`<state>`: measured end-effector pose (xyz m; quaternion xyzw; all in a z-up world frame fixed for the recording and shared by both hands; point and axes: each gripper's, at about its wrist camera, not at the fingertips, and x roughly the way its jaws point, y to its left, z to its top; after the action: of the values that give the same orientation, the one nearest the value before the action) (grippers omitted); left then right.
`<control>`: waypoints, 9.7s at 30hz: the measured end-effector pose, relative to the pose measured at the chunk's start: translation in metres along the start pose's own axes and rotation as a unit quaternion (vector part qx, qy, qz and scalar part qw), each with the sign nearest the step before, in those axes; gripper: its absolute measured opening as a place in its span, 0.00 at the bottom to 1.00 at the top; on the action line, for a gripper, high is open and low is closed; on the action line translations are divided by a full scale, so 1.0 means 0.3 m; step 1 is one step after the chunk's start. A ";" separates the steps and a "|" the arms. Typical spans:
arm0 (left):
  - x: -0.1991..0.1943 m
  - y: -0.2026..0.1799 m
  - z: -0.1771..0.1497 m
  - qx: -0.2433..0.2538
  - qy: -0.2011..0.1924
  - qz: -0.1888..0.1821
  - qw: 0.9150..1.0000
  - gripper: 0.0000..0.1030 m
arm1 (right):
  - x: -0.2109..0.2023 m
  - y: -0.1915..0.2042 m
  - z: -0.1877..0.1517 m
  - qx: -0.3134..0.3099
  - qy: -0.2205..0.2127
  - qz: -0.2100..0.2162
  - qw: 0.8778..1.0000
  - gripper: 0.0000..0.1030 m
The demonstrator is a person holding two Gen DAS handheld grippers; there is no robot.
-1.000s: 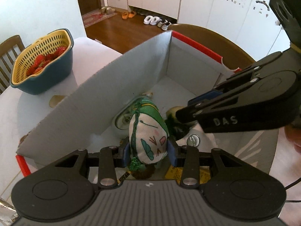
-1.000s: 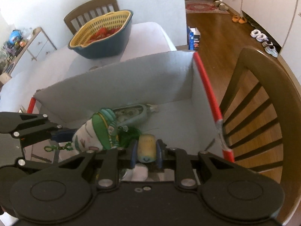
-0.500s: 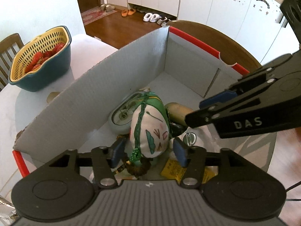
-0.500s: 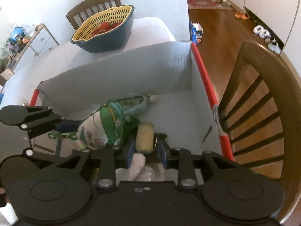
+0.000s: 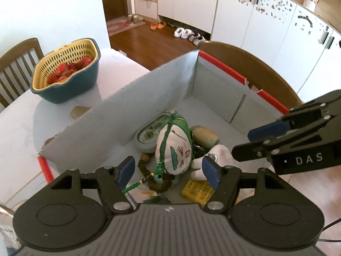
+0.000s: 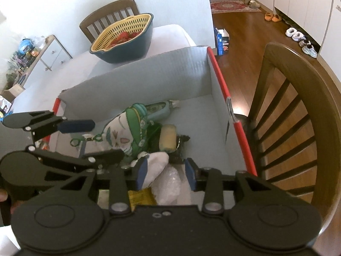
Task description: Organize objects
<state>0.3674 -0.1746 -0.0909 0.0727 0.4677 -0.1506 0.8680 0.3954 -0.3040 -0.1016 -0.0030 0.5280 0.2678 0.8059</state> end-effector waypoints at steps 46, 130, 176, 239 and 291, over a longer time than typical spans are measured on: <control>-0.464 0.318 -0.265 -0.070 -0.115 0.010 0.991 0.99 | -0.155 0.413 -0.131 -0.007 -0.116 -0.008 0.993 0.89; -0.132 1.052 -0.651 -0.019 -0.092 0.002 0.996 0.58 | 0.600 1.104 0.053 -0.064 0.068 -0.061 0.994 0.46; -0.591 0.496 -0.469 -0.033 -0.104 0.014 0.994 0.57 | -0.068 0.828 -0.151 -0.065 -0.053 0.025 0.996 0.34; 0.044 -0.069 -0.103 0.058 0.052 0.023 0.997 0.58 | 0.058 0.004 -0.069 -0.016 -0.008 -0.029 0.999 0.35; -0.476 0.117 -0.269 -0.004 -0.132 -0.034 0.991 1.00 | -0.347 0.366 -0.274 -0.004 -0.202 0.002 0.979 0.94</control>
<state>0.2414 -0.0923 -0.0168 0.0330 0.3516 -0.1861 0.9169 0.2467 -0.2782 -0.0188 0.0489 0.3533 0.2671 0.8952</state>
